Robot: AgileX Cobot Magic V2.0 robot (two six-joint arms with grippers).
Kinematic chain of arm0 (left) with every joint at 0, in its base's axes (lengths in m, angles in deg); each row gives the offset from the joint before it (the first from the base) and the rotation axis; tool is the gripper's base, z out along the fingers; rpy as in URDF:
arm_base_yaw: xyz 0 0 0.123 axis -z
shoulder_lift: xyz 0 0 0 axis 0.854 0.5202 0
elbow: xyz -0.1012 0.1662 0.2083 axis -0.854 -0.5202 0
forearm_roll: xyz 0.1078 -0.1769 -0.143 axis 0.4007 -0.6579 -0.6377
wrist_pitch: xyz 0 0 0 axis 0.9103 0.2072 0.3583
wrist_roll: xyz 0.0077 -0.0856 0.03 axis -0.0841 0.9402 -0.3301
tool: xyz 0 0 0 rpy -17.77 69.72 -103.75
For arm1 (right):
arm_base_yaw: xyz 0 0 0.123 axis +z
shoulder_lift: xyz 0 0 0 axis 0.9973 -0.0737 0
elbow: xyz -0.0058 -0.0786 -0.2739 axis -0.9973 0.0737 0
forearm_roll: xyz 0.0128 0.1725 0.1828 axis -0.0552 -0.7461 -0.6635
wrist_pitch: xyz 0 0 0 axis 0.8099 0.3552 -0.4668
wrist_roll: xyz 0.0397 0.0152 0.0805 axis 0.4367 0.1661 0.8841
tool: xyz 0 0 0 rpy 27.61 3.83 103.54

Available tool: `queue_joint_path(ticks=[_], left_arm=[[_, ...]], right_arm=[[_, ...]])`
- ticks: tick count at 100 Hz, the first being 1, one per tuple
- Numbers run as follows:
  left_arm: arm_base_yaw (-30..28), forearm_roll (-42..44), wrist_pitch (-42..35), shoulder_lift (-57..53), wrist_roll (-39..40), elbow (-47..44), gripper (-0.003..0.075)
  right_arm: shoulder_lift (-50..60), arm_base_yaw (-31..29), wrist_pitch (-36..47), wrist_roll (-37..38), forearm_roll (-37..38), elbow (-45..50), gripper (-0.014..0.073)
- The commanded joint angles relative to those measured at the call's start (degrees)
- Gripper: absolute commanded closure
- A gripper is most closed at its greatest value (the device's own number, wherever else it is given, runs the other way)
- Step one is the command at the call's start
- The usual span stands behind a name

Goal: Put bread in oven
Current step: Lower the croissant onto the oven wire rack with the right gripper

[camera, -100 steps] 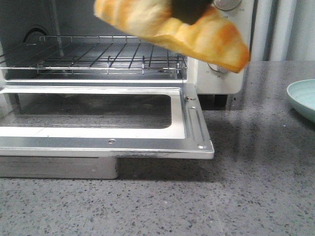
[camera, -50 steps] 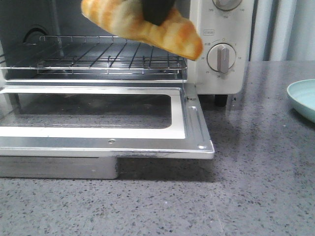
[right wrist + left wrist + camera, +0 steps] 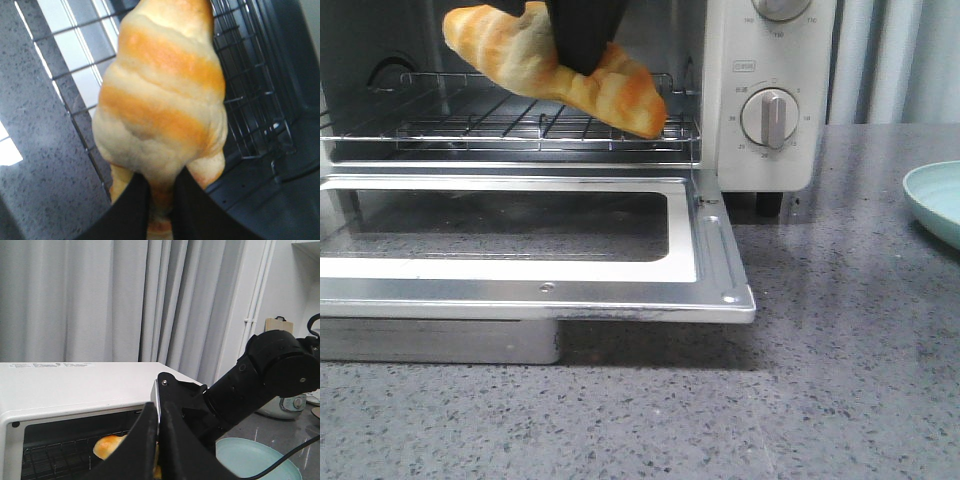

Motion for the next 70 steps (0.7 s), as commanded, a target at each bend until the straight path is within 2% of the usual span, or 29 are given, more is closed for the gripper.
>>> queue_joint_path(ticks=[1,10,20,70], left_arm=[[0.14,-0.35,-3.61,0.78,-0.05,1.81,0.0741],[0.14,-0.35,-3.23,0.78,-0.05,1.81,0.0741],[0.14,-0.35,-2.89,0.78,-0.05,1.81,0.0741],[0.14,-0.35,-2.89,0.78,-0.05,1.81,0.0741]], right_arm=[[2.64,0.07,4.30,-0.05,3.78,-1.84,0.0468],[2.64,0.07,5.75,0.64,6.13,-1.84,0.0290],[2.64,0.07,6.13,0.79,8.15,-1.84,0.0175],[2.64,0.07,5.39,1.05,8.51,-1.84,0.0170]])
